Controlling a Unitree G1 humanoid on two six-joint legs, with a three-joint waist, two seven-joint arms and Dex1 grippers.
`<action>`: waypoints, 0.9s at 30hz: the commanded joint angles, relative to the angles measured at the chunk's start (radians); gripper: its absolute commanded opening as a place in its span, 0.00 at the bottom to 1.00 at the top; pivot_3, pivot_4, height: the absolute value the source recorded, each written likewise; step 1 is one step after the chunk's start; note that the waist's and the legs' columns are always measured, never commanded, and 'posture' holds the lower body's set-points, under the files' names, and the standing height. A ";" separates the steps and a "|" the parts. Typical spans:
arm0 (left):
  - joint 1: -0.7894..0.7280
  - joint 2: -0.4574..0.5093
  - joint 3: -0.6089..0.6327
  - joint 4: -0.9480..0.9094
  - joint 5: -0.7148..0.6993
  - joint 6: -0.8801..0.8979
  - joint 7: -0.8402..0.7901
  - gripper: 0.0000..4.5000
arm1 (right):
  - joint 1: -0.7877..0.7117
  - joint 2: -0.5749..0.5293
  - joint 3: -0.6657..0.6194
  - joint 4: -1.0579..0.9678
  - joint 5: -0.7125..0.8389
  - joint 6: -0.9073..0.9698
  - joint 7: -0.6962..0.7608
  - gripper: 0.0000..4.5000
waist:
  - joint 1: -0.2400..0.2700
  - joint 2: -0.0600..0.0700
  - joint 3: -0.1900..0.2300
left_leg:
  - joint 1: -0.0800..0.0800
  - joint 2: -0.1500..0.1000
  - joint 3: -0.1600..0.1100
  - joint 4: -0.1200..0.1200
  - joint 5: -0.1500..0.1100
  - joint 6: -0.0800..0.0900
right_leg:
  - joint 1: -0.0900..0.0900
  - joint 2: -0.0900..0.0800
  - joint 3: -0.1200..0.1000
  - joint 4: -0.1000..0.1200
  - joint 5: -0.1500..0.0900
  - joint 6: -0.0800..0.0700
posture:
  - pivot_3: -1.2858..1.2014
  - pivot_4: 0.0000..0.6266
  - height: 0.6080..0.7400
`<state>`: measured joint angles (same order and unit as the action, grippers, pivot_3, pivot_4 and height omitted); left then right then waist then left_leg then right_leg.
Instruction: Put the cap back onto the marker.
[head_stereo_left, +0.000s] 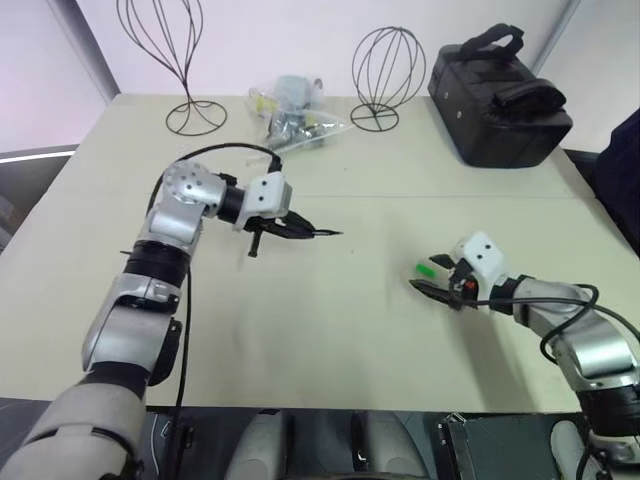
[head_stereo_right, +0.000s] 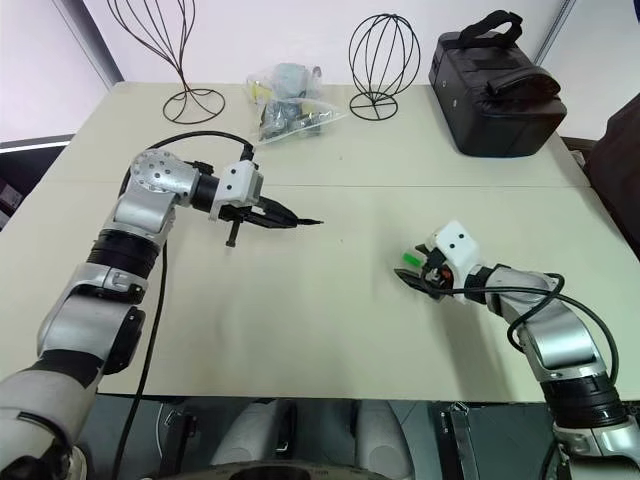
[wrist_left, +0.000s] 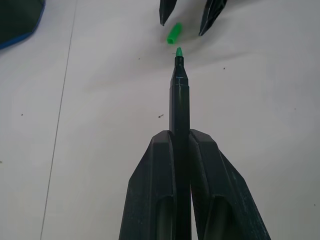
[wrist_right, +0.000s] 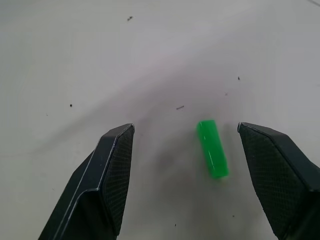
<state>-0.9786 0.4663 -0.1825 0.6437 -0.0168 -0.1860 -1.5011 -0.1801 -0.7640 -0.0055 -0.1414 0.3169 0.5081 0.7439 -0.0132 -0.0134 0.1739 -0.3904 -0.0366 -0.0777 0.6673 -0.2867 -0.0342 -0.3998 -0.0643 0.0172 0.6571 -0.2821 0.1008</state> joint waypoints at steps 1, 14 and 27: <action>0.001 0.014 0.002 -0.044 -0.023 0.006 0.008 0.00 | -0.020 0.001 -0.014 0.015 -0.017 -0.036 0.015 0.75 | 0.000 0.000 0.000 | 0.000 0.000 0.000 0.000 0.000 0.000 | 0.000 0.000 0.000 0.000 0.000 0.000 | 0.52 0.24 1.00; 0.016 0.020 0.003 -0.067 -0.024 0.008 0.060 0.00 | -0.037 0.019 -0.006 0.107 -0.044 -0.072 0.057 0.75 | -0.001 0.000 0.000 | 0.000 0.000 0.000 0.000 0.000 0.000 | 0.000 0.000 0.000 0.000 0.000 0.000 | 0.52 0.24 1.00; 0.055 0.053 0.006 -0.124 -0.045 0.036 0.063 0.00 | -0.094 0.044 0.010 0.240 -0.084 -0.129 0.100 0.01 | -0.002 0.000 0.000 | 0.000 0.000 0.000 0.000 0.000 0.000 | 0.000 0.000 0.001 0.001 0.000 0.000 | 0.52 0.24 1.00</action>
<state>-0.9146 0.5088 -0.1832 0.5511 -0.0346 -0.1548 -1.4338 -0.2711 -0.7242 0.0042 0.0853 0.2486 0.3840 0.8476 -0.0148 -0.0132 0.1737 -0.3901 -0.0365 -0.0772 0.6675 -0.2865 -0.0346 -0.4000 -0.0643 0.0177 0.6579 -0.2821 0.1008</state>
